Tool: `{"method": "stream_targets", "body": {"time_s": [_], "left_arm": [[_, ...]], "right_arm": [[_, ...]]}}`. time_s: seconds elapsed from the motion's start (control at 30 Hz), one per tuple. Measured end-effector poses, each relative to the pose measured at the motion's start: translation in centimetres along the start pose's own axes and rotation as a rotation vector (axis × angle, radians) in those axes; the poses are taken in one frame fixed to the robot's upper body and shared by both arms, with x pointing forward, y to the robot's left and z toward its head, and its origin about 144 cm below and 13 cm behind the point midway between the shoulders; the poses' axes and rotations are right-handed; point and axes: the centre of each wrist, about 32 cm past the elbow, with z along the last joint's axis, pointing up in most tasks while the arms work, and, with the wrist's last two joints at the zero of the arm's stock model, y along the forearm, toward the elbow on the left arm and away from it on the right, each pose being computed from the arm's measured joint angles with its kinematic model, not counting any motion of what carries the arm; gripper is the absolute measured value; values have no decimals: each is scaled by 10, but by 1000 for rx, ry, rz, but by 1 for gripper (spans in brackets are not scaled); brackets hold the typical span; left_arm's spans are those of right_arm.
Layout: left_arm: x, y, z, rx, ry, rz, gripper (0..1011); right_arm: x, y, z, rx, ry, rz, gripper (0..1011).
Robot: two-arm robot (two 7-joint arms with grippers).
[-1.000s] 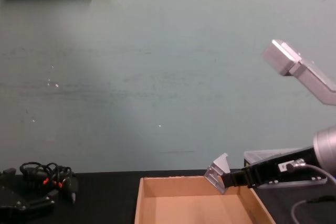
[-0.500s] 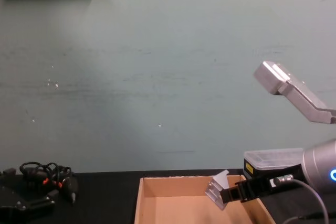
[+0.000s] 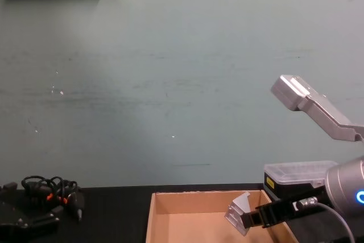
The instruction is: Use one hand to pick up the angle iron from the table and place it into the box.
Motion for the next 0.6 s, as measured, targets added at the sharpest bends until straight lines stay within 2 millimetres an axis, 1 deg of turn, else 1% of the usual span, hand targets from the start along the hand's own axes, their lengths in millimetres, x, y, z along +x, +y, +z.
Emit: {"method": "stream_targets", "body": {"time_s": [0.17,0.3,0.33,0.4,0.43,0.47,0.5,0.57,0.6], "left_arm": [[0,0,0,0,0,0,1000],[0,0,0,0,0,0,1000],[0,0,0,0,0,0,1000],[0,0,0,0,0,0,1000],[0,0,0,0,0,0,1000],[0,0,0,0,0,0,1000],[0,0,0,0,0,0,1000],[0,0,0,0,0,0,1000],[0,0,0,0,0,0,1000]], "right_arm": [[0,0,-1,-8,-6,-7,101],[1,0,-1,-11,-9,-9,171],[1,0,0,-12,-9,-9,226],[1,-1,0,-12,-10,-8,282],[1,-1,0,-12,-11,-7,341],[1,-1,0,-11,-11,-6,341],[2,-1,0,-11,-11,-6,362],[2,-2,0,-7,-12,-4,451],[2,-3,1,-5,-12,-3,451]]}}
